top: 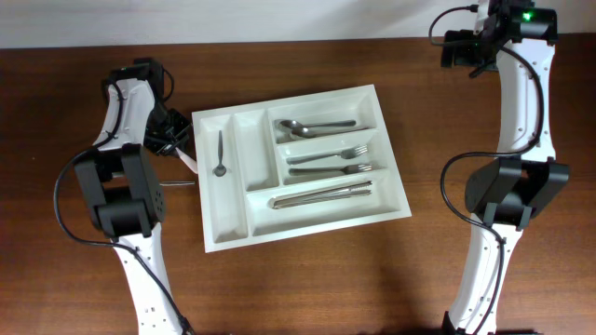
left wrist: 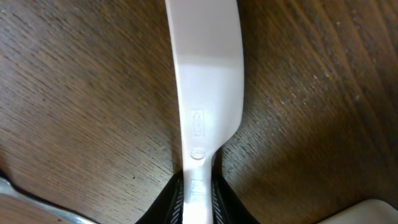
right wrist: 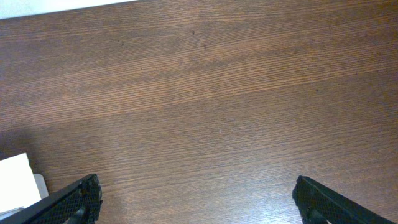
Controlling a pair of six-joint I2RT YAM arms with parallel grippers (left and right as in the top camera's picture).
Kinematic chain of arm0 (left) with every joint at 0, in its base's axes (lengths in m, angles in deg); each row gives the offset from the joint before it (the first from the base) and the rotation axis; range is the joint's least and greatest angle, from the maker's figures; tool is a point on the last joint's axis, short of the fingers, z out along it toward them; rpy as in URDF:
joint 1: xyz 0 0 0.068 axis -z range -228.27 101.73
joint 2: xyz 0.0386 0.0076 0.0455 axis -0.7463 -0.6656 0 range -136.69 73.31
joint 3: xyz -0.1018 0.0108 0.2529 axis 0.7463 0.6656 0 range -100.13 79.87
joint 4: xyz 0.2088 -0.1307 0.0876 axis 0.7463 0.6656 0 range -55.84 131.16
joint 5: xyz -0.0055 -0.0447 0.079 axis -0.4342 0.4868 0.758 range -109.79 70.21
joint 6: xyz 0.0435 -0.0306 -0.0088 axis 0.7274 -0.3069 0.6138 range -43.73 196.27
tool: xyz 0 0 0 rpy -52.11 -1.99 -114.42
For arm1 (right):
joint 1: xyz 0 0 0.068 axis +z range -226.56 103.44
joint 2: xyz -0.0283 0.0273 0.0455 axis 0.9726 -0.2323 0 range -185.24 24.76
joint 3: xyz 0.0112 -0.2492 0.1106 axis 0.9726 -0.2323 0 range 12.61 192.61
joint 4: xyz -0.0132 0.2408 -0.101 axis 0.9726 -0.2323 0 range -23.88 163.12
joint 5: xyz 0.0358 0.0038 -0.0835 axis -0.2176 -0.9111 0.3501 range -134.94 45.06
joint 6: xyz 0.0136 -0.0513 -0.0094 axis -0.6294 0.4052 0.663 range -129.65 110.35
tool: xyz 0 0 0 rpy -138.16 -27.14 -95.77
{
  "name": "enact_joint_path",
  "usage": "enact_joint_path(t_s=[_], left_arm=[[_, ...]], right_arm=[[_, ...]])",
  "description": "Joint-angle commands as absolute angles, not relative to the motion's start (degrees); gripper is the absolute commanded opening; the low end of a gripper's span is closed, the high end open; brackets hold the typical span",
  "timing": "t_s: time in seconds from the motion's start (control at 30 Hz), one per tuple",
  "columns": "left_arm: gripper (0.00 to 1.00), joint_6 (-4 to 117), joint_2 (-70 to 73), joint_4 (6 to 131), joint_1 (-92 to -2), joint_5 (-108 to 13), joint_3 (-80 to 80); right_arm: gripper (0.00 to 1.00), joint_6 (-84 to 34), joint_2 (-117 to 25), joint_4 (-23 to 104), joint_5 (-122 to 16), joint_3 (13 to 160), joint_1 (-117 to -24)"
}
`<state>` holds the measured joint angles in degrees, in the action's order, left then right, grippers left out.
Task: Pack container
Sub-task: 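Lower the left gripper and grasp the pink knife by its handle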
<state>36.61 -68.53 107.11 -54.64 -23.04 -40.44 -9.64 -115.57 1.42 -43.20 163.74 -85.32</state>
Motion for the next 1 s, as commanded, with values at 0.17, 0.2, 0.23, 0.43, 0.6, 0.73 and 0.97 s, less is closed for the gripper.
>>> enact_joint_path(t_s=[0.17, 0.2, 0.23, 0.43, 0.6, 0.73, 0.97], left_arm=[[0.04, 37.7, -71.3, 102.8, -55.1, -15.9, -37.1], [0.02, 38.7, -71.3, 102.2, -55.4, -15.6, -37.1], [0.02, 39.7, -71.3, 101.8, -55.7, -15.6, -37.1], [0.02, 43.7, -71.3, 100.5, -59.4, -15.2, -37.1], [0.02, 46.0, -71.3, 100.6, -63.3, -15.3, -37.1], [0.02, 46.6, -71.3, 101.3, -65.4, -15.5, -37.1], [0.02, 50.3, -71.3, 101.8, -65.9, -15.9, -37.7]], right_arm=[[0.99, -10.2, -115.2, 1.6, -42.3, 164.6, -85.2], [0.99, -10.2, -115.2, 1.6, -42.3, 164.6, -85.2], [0.99, -10.2, -115.2, 1.6, -42.3, 164.6, -85.2], [0.99, -10.2, -115.2, 1.6, -42.3, 164.6, -85.2], [0.99, -10.2, -115.2, 1.6, -42.3, 164.6, -85.2], [0.99, -10.2, -115.2, 1.6, -42.3, 164.6, -85.2], [0.99, -10.2, -115.2, 1.6, -42.3, 164.6, -85.2]])
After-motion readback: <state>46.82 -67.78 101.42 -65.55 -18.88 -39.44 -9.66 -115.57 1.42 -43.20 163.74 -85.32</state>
